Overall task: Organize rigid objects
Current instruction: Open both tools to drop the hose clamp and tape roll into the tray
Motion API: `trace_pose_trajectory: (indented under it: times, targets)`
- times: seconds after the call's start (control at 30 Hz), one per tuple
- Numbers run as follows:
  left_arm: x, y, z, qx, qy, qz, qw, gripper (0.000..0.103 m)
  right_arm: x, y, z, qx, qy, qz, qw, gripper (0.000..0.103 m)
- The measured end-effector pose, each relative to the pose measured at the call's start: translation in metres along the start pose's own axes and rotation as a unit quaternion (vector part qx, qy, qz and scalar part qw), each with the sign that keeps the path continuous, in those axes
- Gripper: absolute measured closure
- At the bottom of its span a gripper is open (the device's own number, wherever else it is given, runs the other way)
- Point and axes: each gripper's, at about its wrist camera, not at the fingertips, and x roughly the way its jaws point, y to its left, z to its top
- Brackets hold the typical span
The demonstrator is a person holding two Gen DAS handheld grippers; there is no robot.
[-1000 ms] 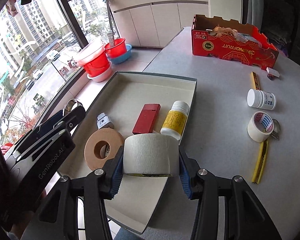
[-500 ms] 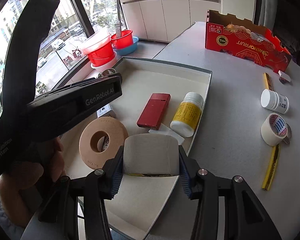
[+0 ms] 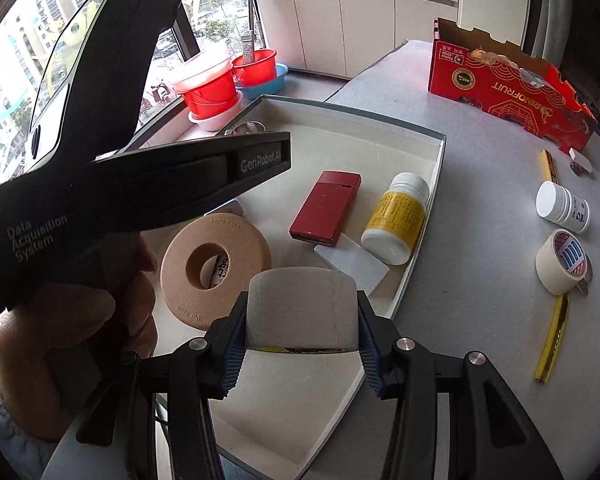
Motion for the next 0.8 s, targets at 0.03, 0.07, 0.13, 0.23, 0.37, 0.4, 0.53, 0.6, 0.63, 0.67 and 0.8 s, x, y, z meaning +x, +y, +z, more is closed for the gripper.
trace_pose_trajectory:
  times: [0.03,0.07,0.13,0.23,0.37,0.4,0.53,0.6,0.63,0.67,0.8]
  targets:
    - [0.0,0.0,0.0,0.002,0.001,0.0,1.0,0.058,0.001,0.0,0.0,-0.001,0.0,0.0,1.0,0.053]
    - [0.001,-0.001,0.0,0.004,0.001,0.001,1.0,0.058,0.001,0.0,0.0,-0.002,0.001,0.0,1.0,0.053]
    - [0.002,-0.003,0.001,0.007,0.002,0.003,1.0,0.058,0.002,0.002,0.001,-0.006,0.002,-0.001,1.0,0.053]
    - [0.006,-0.005,0.001,0.015,0.008,0.003,0.9999,0.058,0.004,0.003,0.0,-0.011,0.003,-0.003,1.0,0.053]
    - [0.008,-0.009,-0.001,0.03,0.013,-0.002,0.9995,0.055,0.007,0.005,-0.002,-0.02,0.009,0.0,1.0,0.053]
    - [0.008,-0.01,-0.002,0.032,0.013,-0.001,0.9994,0.044,0.008,0.006,-0.003,-0.023,0.012,0.002,1.0,0.053]
    - [0.004,-0.009,-0.003,0.036,0.003,0.003,0.9993,0.015,0.008,0.005,-0.005,-0.023,0.023,0.007,0.999,0.021]
    - [0.003,-0.009,-0.004,0.039,0.006,0.011,0.9992,0.006,0.0,0.001,-0.005,-0.019,-0.001,0.011,1.0,0.019]
    - [0.002,-0.009,-0.004,0.04,0.005,0.013,0.9991,0.0,-0.005,0.0,-0.006,-0.018,-0.009,0.012,1.0,0.019]
    - [0.001,-0.01,-0.005,0.041,0.002,0.015,0.999,0.0,-0.009,0.0,-0.005,-0.016,-0.015,0.012,1.0,0.019]
    - [-0.004,-0.011,-0.007,0.043,-0.001,0.016,0.9989,0.0,-0.02,-0.011,-0.006,0.005,-0.028,0.011,1.0,0.001]
